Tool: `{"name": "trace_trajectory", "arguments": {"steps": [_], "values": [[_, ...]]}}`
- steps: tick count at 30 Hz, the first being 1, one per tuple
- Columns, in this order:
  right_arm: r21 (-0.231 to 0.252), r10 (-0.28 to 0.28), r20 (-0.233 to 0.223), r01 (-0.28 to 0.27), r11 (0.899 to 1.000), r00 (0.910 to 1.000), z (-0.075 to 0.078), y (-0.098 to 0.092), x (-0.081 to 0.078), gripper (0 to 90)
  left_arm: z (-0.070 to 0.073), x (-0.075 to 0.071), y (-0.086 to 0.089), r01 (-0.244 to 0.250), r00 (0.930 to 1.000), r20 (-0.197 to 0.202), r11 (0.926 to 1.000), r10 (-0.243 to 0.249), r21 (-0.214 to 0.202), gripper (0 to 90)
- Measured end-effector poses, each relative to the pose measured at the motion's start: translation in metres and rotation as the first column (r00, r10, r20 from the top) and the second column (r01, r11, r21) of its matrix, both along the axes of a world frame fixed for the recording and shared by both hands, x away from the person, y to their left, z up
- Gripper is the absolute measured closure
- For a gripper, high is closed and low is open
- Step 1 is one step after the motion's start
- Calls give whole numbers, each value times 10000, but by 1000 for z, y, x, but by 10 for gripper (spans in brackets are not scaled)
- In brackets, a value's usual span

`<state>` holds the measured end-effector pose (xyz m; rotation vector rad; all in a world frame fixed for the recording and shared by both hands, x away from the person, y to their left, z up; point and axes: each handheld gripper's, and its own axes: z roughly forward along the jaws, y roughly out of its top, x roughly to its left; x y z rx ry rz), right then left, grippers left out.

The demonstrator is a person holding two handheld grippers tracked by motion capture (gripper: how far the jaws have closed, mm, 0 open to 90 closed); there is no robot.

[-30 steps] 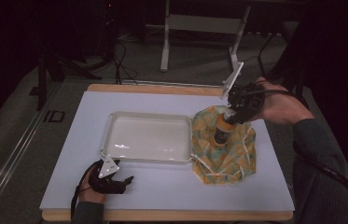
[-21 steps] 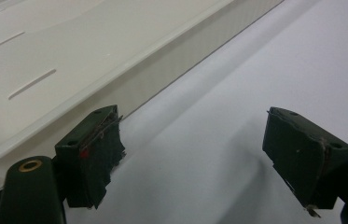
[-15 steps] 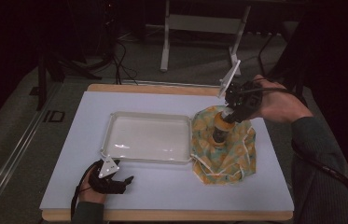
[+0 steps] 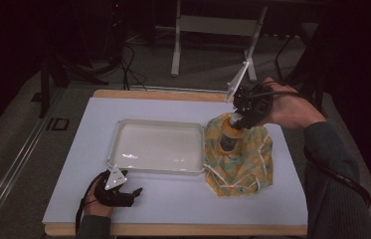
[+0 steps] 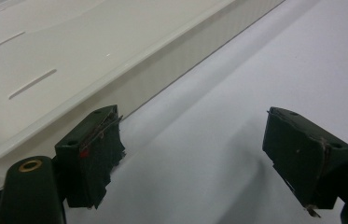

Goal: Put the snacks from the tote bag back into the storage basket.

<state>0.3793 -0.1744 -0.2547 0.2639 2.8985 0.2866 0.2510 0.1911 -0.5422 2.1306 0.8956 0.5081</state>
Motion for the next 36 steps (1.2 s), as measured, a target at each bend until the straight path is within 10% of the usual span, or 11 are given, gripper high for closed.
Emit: {"name": "trace_trajectory", "arguments": {"steps": [36], "values": [[467, 707, -79, -703, 9964, 9975, -10, 39, 1, 591, 0, 0, 0, 13, 10000, -1, 10000, -13, -54, 195]]}}
